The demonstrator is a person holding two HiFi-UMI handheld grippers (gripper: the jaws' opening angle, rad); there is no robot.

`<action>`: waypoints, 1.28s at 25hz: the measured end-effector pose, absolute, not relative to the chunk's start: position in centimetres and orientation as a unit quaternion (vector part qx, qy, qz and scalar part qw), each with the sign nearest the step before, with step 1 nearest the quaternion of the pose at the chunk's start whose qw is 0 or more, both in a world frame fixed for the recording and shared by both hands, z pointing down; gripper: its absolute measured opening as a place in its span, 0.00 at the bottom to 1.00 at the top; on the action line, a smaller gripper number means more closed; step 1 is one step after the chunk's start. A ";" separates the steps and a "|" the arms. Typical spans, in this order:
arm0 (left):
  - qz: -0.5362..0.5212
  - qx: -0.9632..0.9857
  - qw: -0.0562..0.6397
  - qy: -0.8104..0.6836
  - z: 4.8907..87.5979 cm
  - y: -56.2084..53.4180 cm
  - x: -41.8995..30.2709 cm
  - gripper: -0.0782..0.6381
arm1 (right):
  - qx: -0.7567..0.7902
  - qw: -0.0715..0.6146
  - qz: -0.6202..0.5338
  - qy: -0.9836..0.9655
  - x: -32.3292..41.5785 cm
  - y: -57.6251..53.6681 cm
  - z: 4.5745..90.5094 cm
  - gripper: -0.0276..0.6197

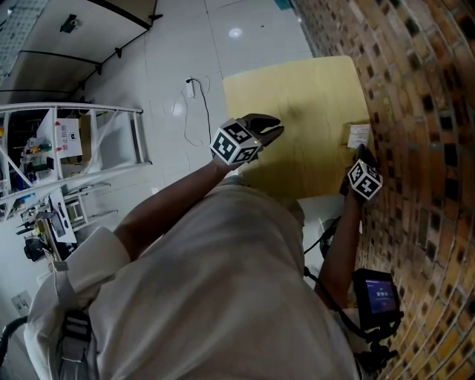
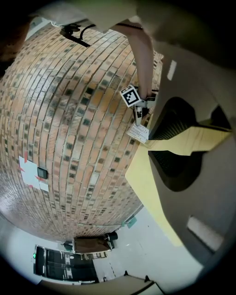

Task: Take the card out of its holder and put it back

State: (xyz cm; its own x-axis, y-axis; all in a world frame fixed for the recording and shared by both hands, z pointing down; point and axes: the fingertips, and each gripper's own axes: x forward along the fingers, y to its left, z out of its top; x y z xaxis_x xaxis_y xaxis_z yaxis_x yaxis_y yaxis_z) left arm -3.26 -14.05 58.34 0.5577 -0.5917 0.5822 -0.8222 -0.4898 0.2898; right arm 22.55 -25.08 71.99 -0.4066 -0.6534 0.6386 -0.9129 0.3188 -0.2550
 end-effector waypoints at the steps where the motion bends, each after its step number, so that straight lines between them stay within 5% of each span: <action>1: 0.208 0.837 0.278 -0.422 58.4 -14.0 -3.3 0.24 | 0.500 0.216 0.298 -0.784 22.5 -25.1 71.9 0.07; 32: 0.213 0.824 0.283 -0.443 58.4 -12.7 -4.4 0.24 | 0.491 0.254 0.298 -0.778 21.6 -24.2 76.4 0.07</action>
